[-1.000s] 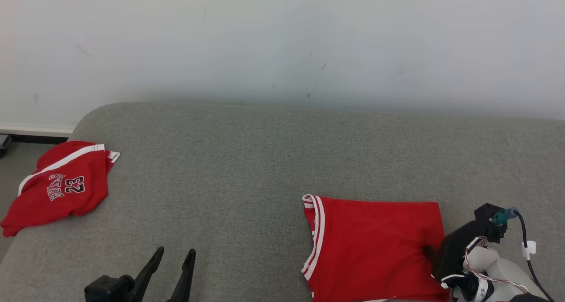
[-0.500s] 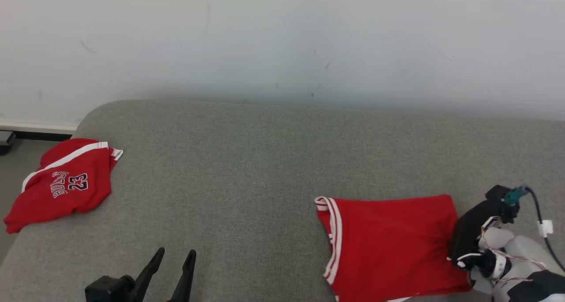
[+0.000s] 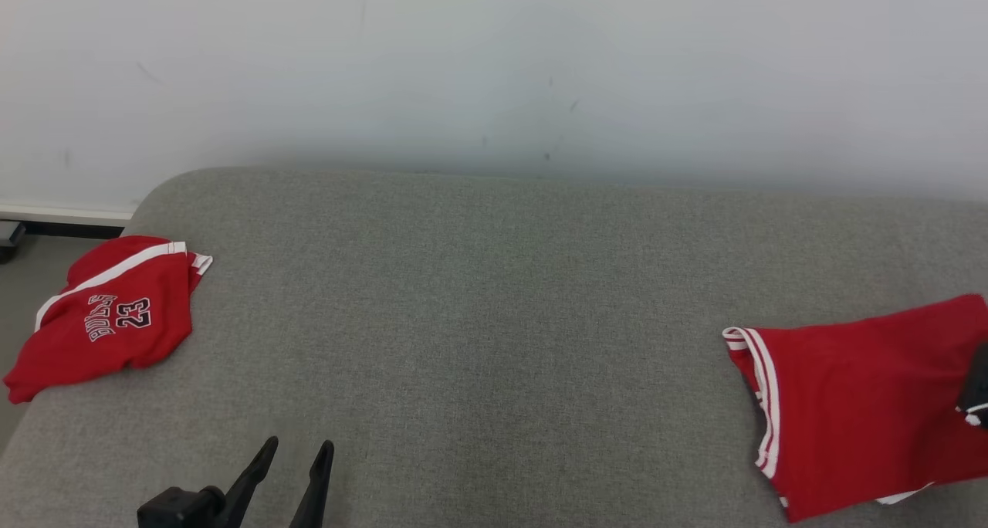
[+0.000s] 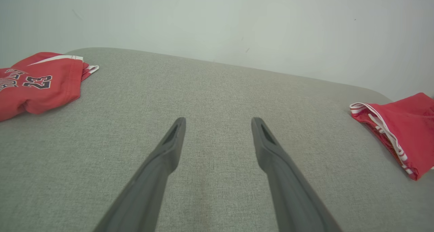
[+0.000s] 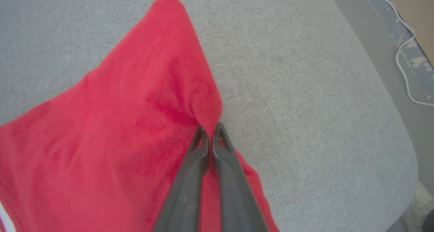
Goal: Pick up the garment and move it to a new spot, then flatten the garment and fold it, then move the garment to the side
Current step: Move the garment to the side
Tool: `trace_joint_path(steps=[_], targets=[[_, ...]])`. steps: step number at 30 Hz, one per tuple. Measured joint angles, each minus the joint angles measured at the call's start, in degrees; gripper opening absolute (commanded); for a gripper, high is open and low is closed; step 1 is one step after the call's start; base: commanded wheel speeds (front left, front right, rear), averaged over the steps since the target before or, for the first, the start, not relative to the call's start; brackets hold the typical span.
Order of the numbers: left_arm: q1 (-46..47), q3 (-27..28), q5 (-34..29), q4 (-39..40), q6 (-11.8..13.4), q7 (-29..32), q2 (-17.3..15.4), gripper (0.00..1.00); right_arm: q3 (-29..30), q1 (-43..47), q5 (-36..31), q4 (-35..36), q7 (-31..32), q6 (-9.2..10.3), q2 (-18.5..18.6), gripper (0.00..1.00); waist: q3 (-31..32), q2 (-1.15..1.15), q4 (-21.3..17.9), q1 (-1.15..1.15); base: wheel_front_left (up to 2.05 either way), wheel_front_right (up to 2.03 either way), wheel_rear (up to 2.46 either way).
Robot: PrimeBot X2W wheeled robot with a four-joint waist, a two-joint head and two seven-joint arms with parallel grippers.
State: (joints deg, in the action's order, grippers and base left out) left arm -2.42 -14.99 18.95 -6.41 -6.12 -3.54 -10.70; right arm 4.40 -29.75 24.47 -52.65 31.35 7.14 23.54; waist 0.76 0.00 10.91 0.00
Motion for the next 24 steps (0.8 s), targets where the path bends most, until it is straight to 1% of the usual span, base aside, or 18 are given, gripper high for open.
trace_joint_path(steps=[4,9,12,14,16,19,20,21,22,24], targets=[[-1.0,0.3,0.0,0.4,0.0,0.1,-0.5,1.0,1.2,-2.6,-3.4,0.0,-1.3,0.0,2.3,0.0,-0.7,0.0,-0.2,0.01,0.0,0.0,0.0],[-0.9,0.0,-0.1,1.5,0.0,0.6,-0.6,1.0,2.5,-3.7,-8.3,0.4,-2.2,0.0,6.3,0.0,-1.8,0.0,-0.4,0.01,0.0,0.0,0.0],[-0.9,0.1,-0.1,1.9,0.1,0.6,-0.7,1.0,2.6,-3.8,-11.0,0.9,-2.6,0.0,7.9,0.0,-2.6,0.0,-0.4,0.01,0.0,0.0,0.0],[-0.9,0.2,-0.1,2.2,0.1,0.7,-0.9,1.0,3.0,-4.2,-10.7,1.4,-2.6,0.01,7.9,0.0,-3.0,0.0,-0.6,0.01,0.0,0.0,0.0],[-0.9,0.4,-0.1,2.3,0.1,0.8,-1.1,1.0,1.9,-4.8,-11.8,2.2,-2.7,0.0,7.5,0.0,-3.4,0.0,-1.0,0.01,0.0,0.0,0.0],[-0.6,-0.2,-0.2,2.4,0.1,1.1,-0.9,1.0,1.9,-4.9,-12.6,2.4,-2.9,0.0,7.0,0.0,-3.9,0.0,-1.4,0.0,0.0,0.0,0.0],[-0.5,-0.3,-0.2,2.4,0.1,1.1,-0.9,1.0,1.9,-4.9,-12.6,2.3,-2.9,0.0,7.0,0.18,-4.1,0.01,-1.5,0.0,0.0,0.0,0.0],[-0.4,-0.4,-0.2,2.4,0.1,1.4,-0.8,1.0,2.0,-4.9,-12.6,2.2,-2.9,0.0,6.9,0.78,-4.1,0.01,-1.5,0.0,0.0,0.0,0.0],[-0.2,-0.4,-0.2,2.4,0.1,1.5,-0.7,1.0,1.8,-4.9,-12.7,2.2,-2.9,0.0,6.9,1.0,-4.2,0.0,-1.5,0.0,0.0,0.0,0.0],[0.3,-0.5,-0.2,2.3,0.1,1.6,-0.7,1.0,1.6,-4.9,-13.2,2.2,-2.9,0.0,6.9,1.0,-4.2,0.0,-1.5,0.0,0.0,0.0,0.0]])
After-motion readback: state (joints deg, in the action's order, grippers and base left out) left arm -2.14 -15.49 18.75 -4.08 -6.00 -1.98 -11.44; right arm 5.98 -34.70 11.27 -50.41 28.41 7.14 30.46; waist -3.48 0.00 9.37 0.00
